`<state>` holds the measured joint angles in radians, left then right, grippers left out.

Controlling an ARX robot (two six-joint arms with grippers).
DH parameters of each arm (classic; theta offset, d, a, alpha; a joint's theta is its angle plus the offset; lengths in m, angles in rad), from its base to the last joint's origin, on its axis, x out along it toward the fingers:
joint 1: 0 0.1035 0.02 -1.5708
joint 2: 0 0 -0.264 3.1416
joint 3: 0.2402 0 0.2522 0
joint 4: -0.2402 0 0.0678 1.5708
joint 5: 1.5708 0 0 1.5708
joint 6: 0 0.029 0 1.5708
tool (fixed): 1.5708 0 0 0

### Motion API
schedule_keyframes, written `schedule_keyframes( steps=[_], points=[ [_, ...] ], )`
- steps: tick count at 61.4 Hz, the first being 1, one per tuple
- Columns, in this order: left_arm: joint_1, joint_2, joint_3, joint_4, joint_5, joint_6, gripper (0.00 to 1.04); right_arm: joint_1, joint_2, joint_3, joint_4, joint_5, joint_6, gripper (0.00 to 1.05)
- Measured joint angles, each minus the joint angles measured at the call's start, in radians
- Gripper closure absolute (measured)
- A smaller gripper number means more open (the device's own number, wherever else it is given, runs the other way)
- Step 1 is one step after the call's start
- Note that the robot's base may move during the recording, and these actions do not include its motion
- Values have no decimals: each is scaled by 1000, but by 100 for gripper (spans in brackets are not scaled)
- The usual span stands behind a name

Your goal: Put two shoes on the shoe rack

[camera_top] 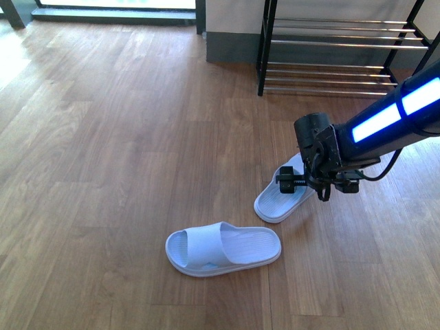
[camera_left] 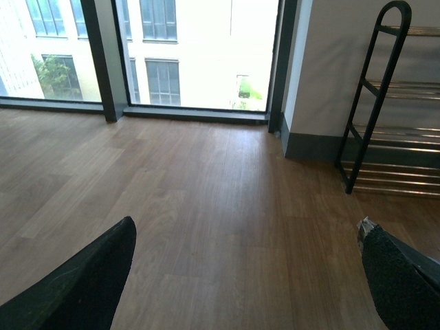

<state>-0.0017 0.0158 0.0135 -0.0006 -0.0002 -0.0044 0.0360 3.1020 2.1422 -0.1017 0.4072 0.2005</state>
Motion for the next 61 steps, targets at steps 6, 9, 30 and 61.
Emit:
schedule_keyframes(
  steps=[6,9,30,61],
  points=[
    [0,0,0,0,0,0,9,-3,37,56,-6,20,19,9],
    [0,0,0,0,0,0,9,-5,58,96,-24,19,26,9],
    [0,0,0,0,0,0,9,-9,234,431,-187,18,62,9],
    [0,0,0,0,0,0,9,-18,388,748,-334,33,66,59]
  ],
)
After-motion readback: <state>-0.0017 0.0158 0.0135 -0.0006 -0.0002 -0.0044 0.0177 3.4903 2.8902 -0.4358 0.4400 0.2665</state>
